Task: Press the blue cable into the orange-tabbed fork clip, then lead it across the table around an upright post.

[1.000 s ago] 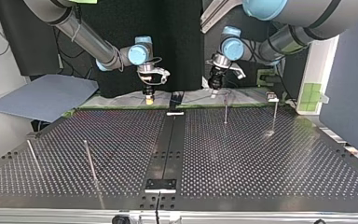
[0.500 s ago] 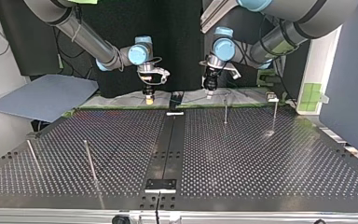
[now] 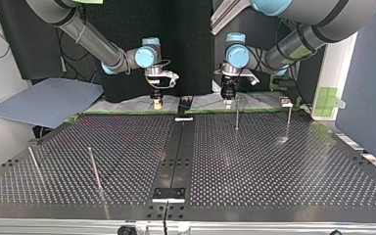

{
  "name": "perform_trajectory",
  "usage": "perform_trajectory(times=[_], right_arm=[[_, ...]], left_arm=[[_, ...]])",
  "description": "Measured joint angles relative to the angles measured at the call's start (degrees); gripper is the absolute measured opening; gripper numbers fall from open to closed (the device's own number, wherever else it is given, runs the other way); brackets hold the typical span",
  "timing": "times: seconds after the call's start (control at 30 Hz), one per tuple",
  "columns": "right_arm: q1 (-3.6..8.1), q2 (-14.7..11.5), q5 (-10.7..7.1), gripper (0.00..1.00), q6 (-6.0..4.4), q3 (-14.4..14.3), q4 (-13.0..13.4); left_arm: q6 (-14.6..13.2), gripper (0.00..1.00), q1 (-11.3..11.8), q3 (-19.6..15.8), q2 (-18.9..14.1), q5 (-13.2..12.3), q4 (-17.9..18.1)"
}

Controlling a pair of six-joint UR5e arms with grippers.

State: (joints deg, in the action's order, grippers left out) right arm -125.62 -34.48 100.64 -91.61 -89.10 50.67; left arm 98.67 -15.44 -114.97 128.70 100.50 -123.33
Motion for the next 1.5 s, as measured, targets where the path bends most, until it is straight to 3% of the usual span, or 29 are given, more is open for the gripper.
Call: perform_trajectory(times=[0.43,0.63,0.8,1.2,1.27,1.3,1.33,1.37,1.4,1.43,1.47,1.5], right_arm=[[-0.11,0.06,0.08,0.0,-0.31,0.0,0.04],[-0.07,0.09,0.03,0.0,-0.36,0.01,-0.1],[-0.04,0.12,0.01,0.0,-0.39,0.01,-0.15],[0.13,0.19,0.0,0.0,-0.25,0.0,-0.06],[0.14,0.21,0.0,0.0,-0.2,0.0,-0.04],[0.14,0.21,0.0,0.0,-0.2,0.01,-0.02],[0.14,0.22,0.0,0.0,-0.19,0.01,0.0],[0.14,0.23,0.0,0.0,-0.18,0.0,0.02],[0.13,0.23,0.0,0.0,-0.16,0.0,0.03],[0.13,0.23,0.0,0.0,-0.13,0.0,0.04],[0.13,0.23,0.0,0.0,-0.12,0.0,0.04],[0.13,0.23,0.0,0.0,-0.11,0.01,0.04]], left_arm=[[0.81,0.98,0.11,2.75,0.36,-1.47,-2.84],[0.88,0.98,0.1,5.59,2.87,-1.36,-5.14],[0.62,0.98,-0.13,7.43,4.42,-0.39,-6.72],[0.01,0.98,-0.3,7.76,4.65,1.19,-7.19],[-0.08,0.95,-0.32,7.77,4.65,1.24,-7.18],[-0.19,0.89,-0.35,7.77,4.65,1.34,-7.18],[-0.31,0.76,-0.38,7.77,4.65,1.51,-7.18],[-0.48,0.76,-0.41,7.77,4.65,1.71,-7.19],[-0.8,0.56,-0.46,7.77,4.65,2.08,-7.21],[-1.1,0.43,-0.51,7.77,4.65,2.41,-7.23],[-1.46,0.43,-0.58,7.77,4.65,2.74,-7.26],[-1.99,0.3,-0.67,7.77,4.66,3.07,-7.28]])
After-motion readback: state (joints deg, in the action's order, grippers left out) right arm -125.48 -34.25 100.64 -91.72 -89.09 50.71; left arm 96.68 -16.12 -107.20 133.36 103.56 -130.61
